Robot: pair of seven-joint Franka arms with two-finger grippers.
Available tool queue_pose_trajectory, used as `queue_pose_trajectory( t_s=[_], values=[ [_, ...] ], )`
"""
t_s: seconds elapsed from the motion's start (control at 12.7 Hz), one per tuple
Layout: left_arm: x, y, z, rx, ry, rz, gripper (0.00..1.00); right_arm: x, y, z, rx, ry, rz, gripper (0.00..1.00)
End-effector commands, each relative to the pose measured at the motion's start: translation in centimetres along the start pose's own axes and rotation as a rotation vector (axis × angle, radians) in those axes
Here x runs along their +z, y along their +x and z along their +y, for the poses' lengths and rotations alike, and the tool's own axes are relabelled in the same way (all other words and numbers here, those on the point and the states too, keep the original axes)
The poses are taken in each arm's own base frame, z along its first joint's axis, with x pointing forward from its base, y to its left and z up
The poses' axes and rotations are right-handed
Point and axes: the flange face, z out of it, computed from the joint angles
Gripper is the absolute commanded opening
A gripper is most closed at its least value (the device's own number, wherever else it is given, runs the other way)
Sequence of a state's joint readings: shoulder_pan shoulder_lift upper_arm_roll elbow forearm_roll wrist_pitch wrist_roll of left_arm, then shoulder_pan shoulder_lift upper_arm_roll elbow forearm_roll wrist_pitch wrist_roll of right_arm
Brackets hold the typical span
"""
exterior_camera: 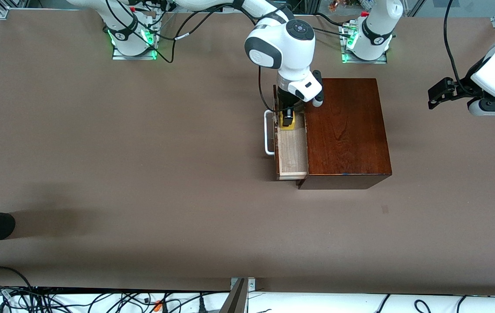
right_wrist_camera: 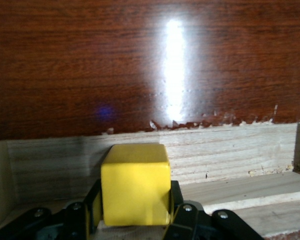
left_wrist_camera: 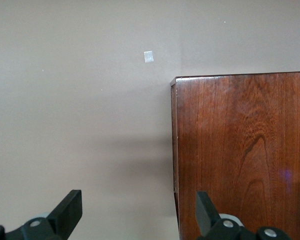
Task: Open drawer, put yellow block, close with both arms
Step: 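Open the right gripper to release the cube and lift away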
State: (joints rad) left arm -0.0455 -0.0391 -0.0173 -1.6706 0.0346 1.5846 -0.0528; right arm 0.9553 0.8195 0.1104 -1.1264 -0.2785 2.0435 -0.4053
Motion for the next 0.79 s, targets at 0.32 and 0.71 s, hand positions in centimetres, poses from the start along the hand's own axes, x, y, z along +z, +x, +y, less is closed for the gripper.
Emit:
queue_pose_trajectory(
  t_s=[0.32,0.71],
  values=[
    [-0.6,-0.5,0.0,0.014,-0.019,-0.002,1.00,-0.3,-0.4,0.9,0.004,-0.019,-0.004,1.00],
    [-0.5,-0.5,0.1,0.016,-0.022,-0.003,1.00,-7.6,-0.9,2.1,0.058,0.034,-0.008,1.00]
  ],
)
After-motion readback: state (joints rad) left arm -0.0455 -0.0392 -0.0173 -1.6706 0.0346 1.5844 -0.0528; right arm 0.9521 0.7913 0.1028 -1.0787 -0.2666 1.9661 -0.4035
